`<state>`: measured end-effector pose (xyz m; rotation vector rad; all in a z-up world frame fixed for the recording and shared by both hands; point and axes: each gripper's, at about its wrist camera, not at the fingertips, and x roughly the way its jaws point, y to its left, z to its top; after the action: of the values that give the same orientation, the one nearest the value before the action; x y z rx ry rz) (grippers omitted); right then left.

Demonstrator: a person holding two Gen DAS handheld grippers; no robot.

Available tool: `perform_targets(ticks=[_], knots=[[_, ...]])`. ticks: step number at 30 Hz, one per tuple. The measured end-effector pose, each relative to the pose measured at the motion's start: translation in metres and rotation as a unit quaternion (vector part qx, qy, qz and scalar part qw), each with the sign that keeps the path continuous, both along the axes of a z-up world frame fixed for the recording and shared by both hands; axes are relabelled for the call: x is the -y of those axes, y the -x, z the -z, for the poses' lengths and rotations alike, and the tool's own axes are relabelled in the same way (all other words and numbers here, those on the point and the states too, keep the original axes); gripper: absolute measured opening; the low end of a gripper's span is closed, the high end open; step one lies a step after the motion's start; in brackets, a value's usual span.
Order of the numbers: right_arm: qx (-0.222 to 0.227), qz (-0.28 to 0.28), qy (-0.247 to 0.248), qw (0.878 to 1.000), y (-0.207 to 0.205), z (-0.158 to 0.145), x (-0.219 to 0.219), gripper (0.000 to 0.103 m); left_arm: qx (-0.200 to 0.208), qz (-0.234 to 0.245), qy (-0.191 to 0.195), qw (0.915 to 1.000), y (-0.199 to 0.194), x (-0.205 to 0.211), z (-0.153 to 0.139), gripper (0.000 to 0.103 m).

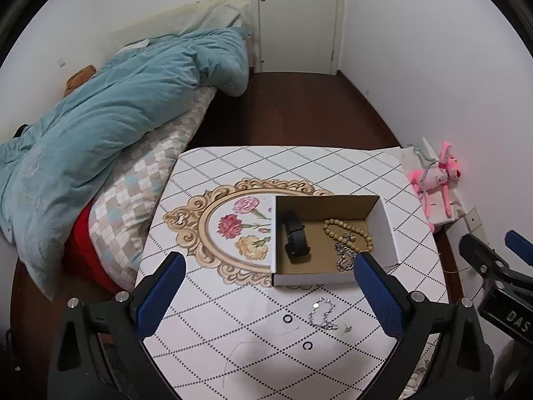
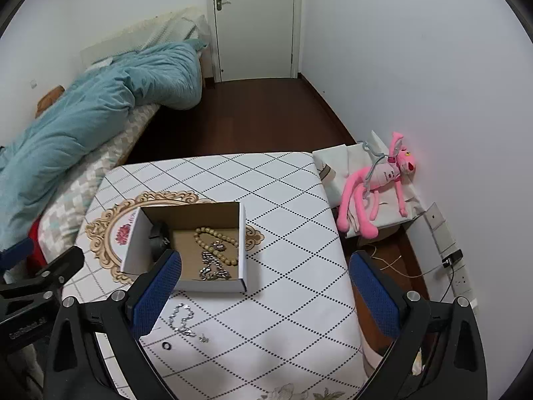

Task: Organize jewelry

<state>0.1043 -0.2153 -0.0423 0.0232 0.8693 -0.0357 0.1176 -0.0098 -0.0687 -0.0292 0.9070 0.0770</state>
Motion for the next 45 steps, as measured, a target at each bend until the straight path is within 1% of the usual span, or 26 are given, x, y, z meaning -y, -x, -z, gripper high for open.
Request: perform_targets(ticks=[2,4,6,8,9,10,11,12,15,16,17,19,20,22,24,25,28,30,35,37,38,39,40,42,43,45], knots=[[-0.013,-0.003,-0.011,1.000,0.002,0.005,0.000,0.102,-0.003,-0.007,-0.003,1.0000,0.003,-0.002,0.005,0.103],[-0.037,-0.009,-0.018,0.999,0.003,0.019,-0.002,0.102,-0.014,-0.010,-0.005,0.9998,0.004,-0.005,0.017,0.103],[-0.066,-0.021,-0.032,0.997,0.004,0.043,-0.005,0.102,-0.031,-0.014,-0.015,0.9993,0.006,-0.009,0.034,0.103],[-0.093,-0.032,-0.043,0.994,0.006,0.072,-0.011,0.102,-0.058,-0.019,-0.028,0.9978,0.009,-0.013,0.059,0.103],[-0.105,-0.037,-0.050,0.993,0.006,0.086,-0.014,0.097,-0.073,-0.022,-0.035,0.9965,0.010,-0.016,0.073,0.103],[-0.121,-0.046,-0.058,0.990,0.008,0.104,-0.019,0.088,-0.085,-0.024,-0.039,0.9953,0.012,-0.018,0.083,0.103],[-0.131,-0.052,-0.064,0.988,0.009,0.116,-0.023,0.083,-0.099,-0.026,-0.042,0.9938,0.014,-0.020,0.095,0.103],[-0.144,-0.057,-0.071,0.985,0.009,0.131,-0.028,0.075,-0.114,-0.029,-0.047,0.9920,0.016,-0.023,0.109,0.103],[-0.159,-0.071,-0.076,0.982,0.013,0.164,-0.041,0.066,-0.144,-0.038,-0.058,0.9872,0.024,-0.031,0.138,0.103],[-0.162,-0.076,-0.074,0.981,0.014,0.173,-0.046,0.063,-0.150,-0.041,-0.059,0.9860,0.026,-0.032,0.144,0.103],[-0.163,-0.079,-0.076,0.981,0.015,0.179,-0.048,0.061,-0.159,-0.044,-0.057,0.9847,0.028,-0.035,0.150,0.103],[-0.163,-0.087,-0.074,0.980,0.017,0.188,-0.054,0.052,-0.169,-0.048,-0.054,0.9829,0.032,-0.040,0.159,0.103],[-0.165,-0.089,-0.070,0.980,0.017,0.192,-0.056,0.043,-0.172,-0.050,-0.053,0.9825,0.034,-0.041,0.162,0.103],[-0.154,-0.095,-0.061,0.982,0.020,0.192,-0.061,0.035,-0.175,-0.050,-0.052,0.9818,0.036,-0.041,0.165,0.103],[-0.149,-0.096,-0.051,0.983,0.020,0.192,-0.064,0.013,-0.176,-0.049,-0.048,0.9819,0.037,-0.040,0.167,0.103],[-0.147,-0.098,-0.049,0.983,0.021,0.193,-0.064,0.009,-0.175,-0.047,-0.046,0.9823,0.038,-0.038,0.167,0.103],[-0.147,-0.097,-0.053,0.983,0.019,0.189,-0.061,0.009,-0.165,-0.035,-0.040,0.9848,0.041,-0.029,0.162,0.103],[-0.144,-0.087,-0.065,0.984,0.020,0.185,-0.052,0.009,-0.160,-0.020,-0.028,0.9865,0.042,-0.021,0.161,0.103],[-0.136,-0.056,-0.079,0.986,0.022,0.169,-0.023,0.009,-0.153,0.032,-0.005,0.9877,0.041,0.011,0.163,0.102],[-0.132,-0.042,-0.077,0.987,0.024,0.165,-0.011,0.009,-0.149,0.047,-0.005,0.9877,0.041,0.023,0.165,0.092],[-0.131,-0.037,-0.078,0.988,0.025,0.165,-0.007,0.009,-0.149,0.055,-0.005,0.9873,0.041,0.029,0.166,0.086],[-0.130,-0.032,-0.078,0.988,0.025,0.164,-0.003,0.009,-0.148,0.059,-0.007,0.9872,0.042,0.033,0.166,0.079],[-0.129,-0.027,-0.078,0.988,0.026,0.164,0.002,0.009,-0.146,0.063,-0.012,0.9873,0.042,0.038,0.167,0.077],[-0.130,-0.016,-0.077,0.988,0.027,0.166,0.010,0.009,-0.140,0.069,-0.021,0.9875,0.043,0.046,0.169,0.063],[-0.130,-0.011,-0.078,0.988,0.027,0.167,0.013,0.009,-0.135,0.072,-0.021,0.9880,0.044,0.049,0.168,0.060],[-0.131,-0.006,-0.080,0.988,0.028,0.169,0.017,0.009,-0.129,0.076,-0.024,0.9884,0.042,0.053,0.167,0.048]])
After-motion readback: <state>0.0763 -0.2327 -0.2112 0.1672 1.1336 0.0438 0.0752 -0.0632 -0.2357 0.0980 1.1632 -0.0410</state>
